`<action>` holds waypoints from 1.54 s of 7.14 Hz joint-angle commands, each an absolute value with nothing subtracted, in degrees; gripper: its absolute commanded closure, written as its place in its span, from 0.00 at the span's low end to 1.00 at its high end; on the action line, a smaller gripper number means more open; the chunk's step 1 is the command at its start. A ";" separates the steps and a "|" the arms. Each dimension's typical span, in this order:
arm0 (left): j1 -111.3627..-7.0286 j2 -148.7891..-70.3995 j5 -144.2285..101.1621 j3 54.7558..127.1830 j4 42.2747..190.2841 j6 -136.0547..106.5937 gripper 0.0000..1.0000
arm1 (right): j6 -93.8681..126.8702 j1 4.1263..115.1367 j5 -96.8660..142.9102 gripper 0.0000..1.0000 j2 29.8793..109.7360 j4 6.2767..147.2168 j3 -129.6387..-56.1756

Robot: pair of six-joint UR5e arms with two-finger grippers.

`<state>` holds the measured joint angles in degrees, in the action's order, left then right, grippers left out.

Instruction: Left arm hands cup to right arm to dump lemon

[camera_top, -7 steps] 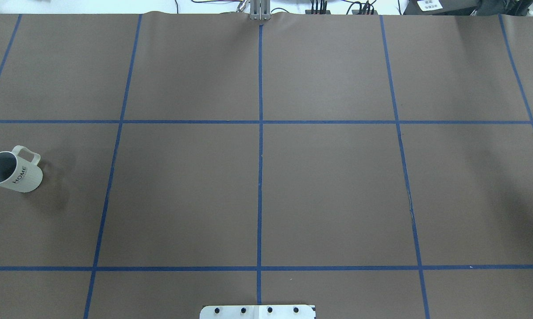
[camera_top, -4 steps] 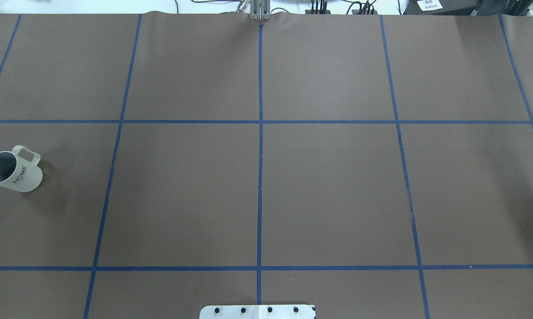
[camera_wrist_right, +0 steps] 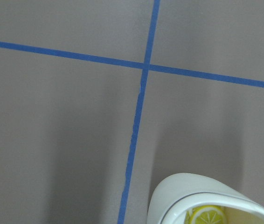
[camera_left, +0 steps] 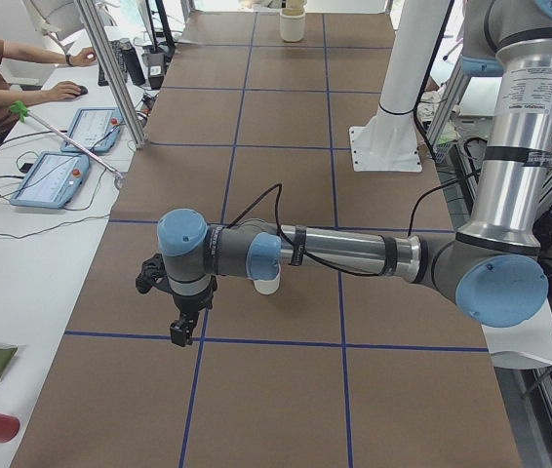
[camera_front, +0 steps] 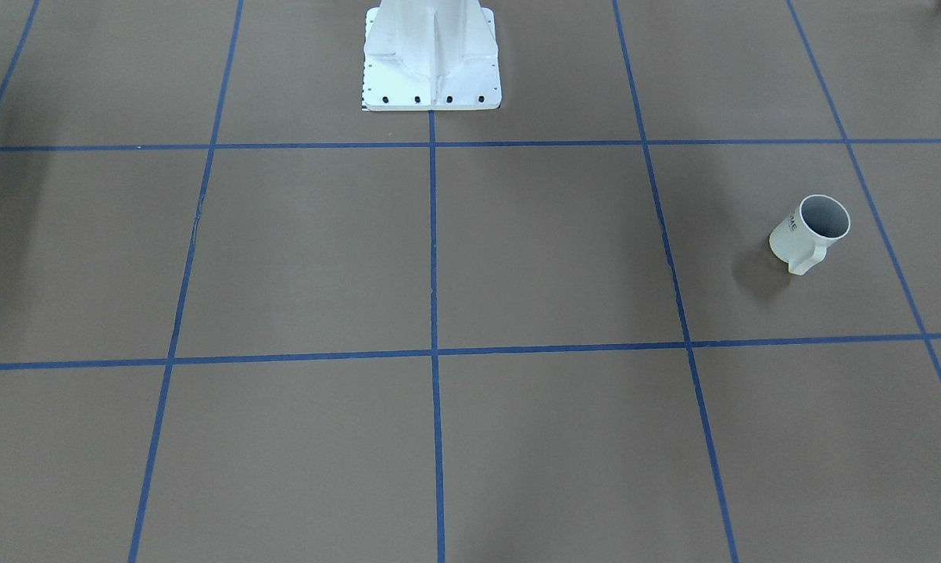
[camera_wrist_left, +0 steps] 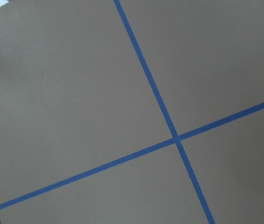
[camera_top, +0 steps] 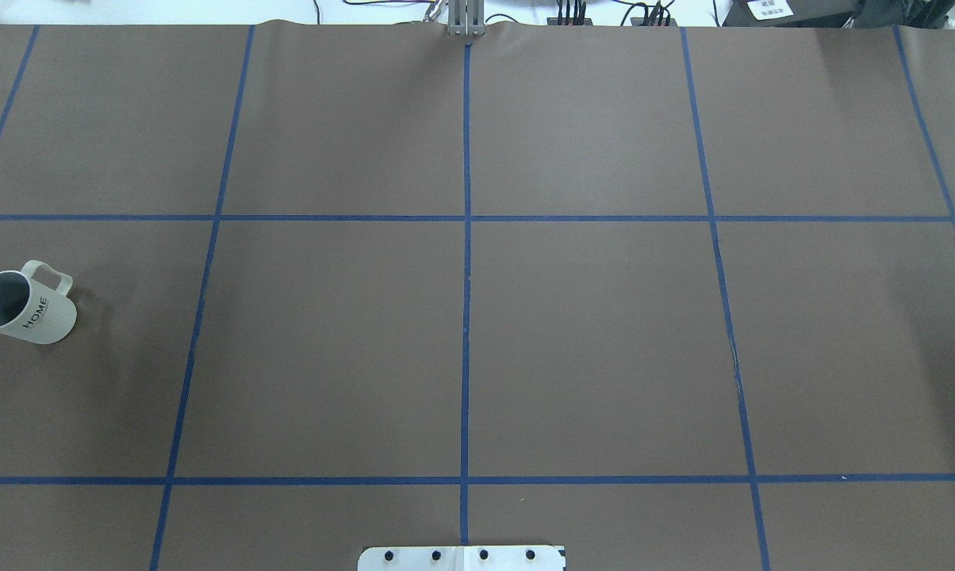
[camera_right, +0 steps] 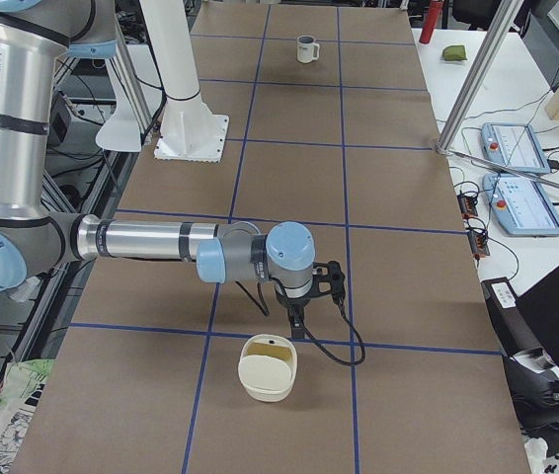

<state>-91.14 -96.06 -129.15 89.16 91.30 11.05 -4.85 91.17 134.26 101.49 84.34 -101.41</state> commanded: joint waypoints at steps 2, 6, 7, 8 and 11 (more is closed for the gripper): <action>-90.27 -93.52 -130.25 93.43 92.20 1.34 0.00 | -5.27 91.85 133.50 0.00 101.95 84.64 -101.25; -88.86 -93.52 -130.17 93.34 92.11 1.14 0.00 | -4.40 91.84 134.03 0.00 100.64 84.99 -99.22; -88.86 -93.52 -130.17 93.34 92.11 1.14 0.00 | -4.31 91.76 134.29 0.00 100.55 85.25 -99.40; -88.86 -93.52 -130.17 93.34 92.11 1.14 0.00 | -4.13 91.67 135.43 0.00 100.46 88.56 -100.80; -88.86 -93.52 -130.17 93.16 92.11 1.14 0.00 | -4.22 91.67 135.53 0.00 100.37 94.40 -104.07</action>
<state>-88.86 -93.52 -130.17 93.23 92.11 1.14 -4.22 91.68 135.46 100.38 93.40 -103.74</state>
